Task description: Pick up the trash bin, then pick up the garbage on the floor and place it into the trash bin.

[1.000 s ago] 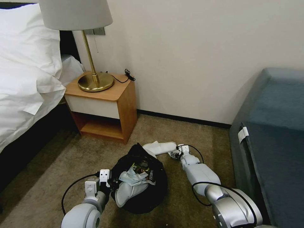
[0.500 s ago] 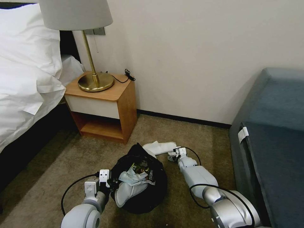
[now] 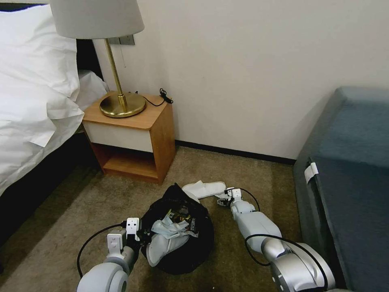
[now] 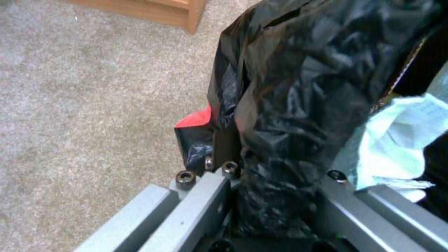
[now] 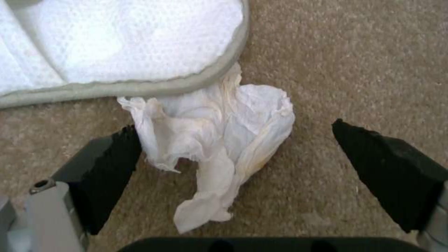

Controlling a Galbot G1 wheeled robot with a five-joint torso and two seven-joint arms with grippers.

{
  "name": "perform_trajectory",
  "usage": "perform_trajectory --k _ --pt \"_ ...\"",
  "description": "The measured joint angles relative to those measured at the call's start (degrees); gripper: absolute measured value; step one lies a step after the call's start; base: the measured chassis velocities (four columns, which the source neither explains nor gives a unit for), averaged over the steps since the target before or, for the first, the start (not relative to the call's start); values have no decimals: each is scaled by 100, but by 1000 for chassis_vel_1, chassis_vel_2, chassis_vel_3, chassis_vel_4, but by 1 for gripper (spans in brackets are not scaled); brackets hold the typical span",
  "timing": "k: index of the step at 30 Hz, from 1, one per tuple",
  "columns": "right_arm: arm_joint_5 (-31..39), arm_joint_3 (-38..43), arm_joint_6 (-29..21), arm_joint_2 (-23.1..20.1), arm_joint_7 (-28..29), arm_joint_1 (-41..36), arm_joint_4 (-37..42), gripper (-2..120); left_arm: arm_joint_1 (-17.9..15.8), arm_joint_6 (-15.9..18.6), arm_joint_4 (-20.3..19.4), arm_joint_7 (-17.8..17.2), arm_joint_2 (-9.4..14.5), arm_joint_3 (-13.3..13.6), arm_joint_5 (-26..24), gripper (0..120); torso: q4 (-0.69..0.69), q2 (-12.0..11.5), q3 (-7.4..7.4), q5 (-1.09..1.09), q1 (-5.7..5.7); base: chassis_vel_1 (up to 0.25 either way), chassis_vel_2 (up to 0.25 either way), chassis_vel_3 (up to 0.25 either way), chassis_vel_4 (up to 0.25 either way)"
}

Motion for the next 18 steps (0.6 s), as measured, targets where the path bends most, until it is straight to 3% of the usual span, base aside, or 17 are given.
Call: perform_trajectory --k 7,15,18 --pt "1 -4 29 5 -25 -40 25 99 3 -21 -2 13 -11 15 14 0 0 0 0 0 0 0 0 0 0" --pt "-42 30 142 26 -143 -200 26 69 -26 -38 4 23 -35 -13 21 0 2 0 -1 2 -1 0 0 0 0" --pt "-48 39 148 27 -150 -211 29 64 -29 -38 6 24 -33 -17 20 0 3 1 -1 2 -1 0 0 0 0"
